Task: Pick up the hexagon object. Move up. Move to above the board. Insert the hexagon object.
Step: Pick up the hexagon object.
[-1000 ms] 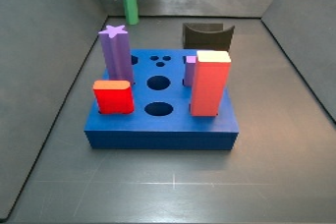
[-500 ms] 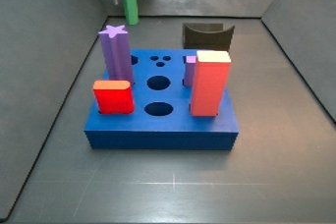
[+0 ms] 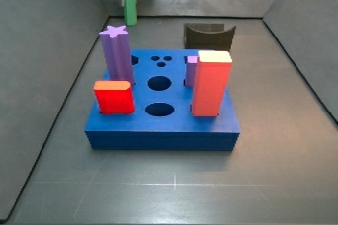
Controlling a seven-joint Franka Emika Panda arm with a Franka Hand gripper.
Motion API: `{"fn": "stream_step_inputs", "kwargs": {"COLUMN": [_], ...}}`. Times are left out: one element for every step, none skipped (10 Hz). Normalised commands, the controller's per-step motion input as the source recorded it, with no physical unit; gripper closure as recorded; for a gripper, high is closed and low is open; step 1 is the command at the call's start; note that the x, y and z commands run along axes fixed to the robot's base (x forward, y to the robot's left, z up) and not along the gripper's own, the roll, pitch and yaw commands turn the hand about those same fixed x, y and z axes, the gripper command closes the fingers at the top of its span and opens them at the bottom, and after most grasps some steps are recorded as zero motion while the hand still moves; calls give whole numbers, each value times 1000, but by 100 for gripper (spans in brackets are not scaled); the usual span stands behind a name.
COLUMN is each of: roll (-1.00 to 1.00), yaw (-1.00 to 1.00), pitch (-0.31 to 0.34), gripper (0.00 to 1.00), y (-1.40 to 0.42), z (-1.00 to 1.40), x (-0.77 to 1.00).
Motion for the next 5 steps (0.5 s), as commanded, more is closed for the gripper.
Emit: {"fn": "stream_step_inputs", "kwargs": {"roll": [0,0,0,0,0], "yaw": [0,0,0,0,0], "pitch": [0,0,0,0,0], "gripper": [100,100,100,100,100], "y": [0,0,0,0,0], "z": [0,0,0,0,0], "x": [0,0,0,0,0]}}
